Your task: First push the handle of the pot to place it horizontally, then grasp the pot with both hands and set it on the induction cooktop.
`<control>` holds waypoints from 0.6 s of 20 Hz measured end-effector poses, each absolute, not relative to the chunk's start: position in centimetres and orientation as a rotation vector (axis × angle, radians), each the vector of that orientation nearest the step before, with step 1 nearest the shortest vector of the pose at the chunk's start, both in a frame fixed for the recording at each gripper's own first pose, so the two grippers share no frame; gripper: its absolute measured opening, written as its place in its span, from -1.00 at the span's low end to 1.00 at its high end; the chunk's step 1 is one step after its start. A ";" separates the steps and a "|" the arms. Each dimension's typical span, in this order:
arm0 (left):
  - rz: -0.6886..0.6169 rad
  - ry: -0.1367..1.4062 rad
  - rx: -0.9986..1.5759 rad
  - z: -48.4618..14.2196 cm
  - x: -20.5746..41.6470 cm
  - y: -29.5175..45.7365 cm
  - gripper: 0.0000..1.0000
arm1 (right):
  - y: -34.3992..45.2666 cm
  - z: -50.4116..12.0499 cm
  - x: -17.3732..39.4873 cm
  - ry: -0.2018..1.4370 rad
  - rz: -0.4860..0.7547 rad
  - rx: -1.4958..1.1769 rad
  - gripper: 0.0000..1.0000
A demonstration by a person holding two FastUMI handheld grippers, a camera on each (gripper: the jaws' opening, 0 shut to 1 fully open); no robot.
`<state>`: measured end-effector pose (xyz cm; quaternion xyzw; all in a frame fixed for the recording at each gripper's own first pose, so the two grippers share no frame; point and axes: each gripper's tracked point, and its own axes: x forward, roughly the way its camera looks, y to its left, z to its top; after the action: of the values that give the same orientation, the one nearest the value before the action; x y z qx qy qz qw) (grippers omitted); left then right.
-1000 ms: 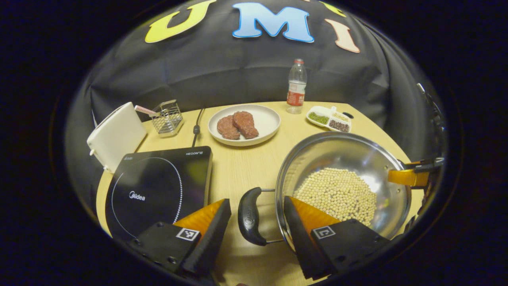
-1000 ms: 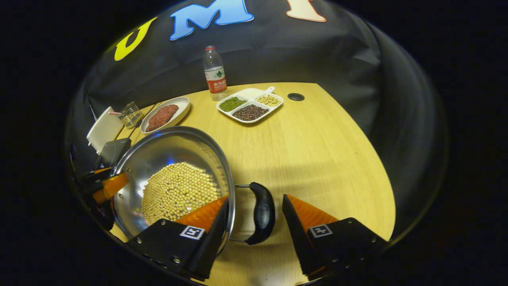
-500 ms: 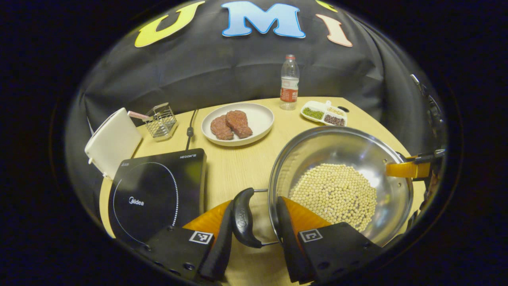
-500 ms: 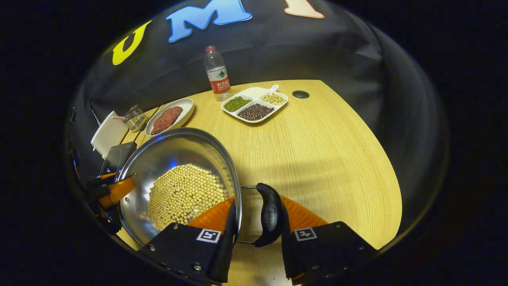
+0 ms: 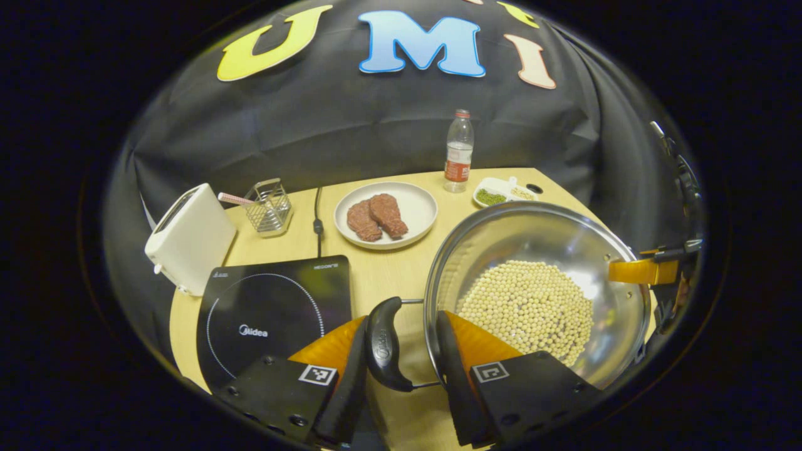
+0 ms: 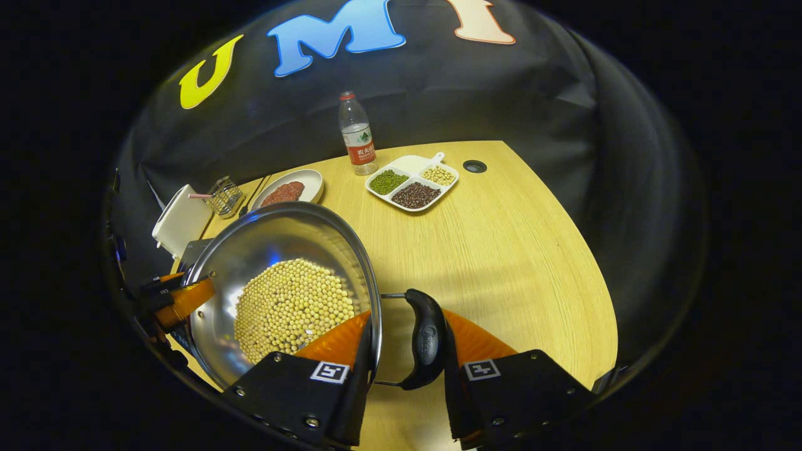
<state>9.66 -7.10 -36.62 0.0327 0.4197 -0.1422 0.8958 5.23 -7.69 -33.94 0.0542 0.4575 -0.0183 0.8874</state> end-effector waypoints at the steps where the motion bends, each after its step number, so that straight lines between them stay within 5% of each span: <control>1: -0.294 0.875 0.065 -36.2 9.6 -6.3 0.21 | -7.0 -33.6 5.1 0.953 -0.038 0.114 0.04; 4: -0.285 0.876 0.071 -35.4 9.5 -3.3 0.35 | -4.2 -32.9 5.0 0.954 -0.020 0.115 0.04; 12: -0.231 0.884 0.072 -34.5 10.2 6.4 0.29 | 4.8 -32.2 6.6 0.956 0.034 0.101 0.04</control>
<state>10.24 6.36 -34.46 0.0350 0.4267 -0.1117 0.8968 6.60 4.82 -32.20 0.0484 0.4599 0.0165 0.8865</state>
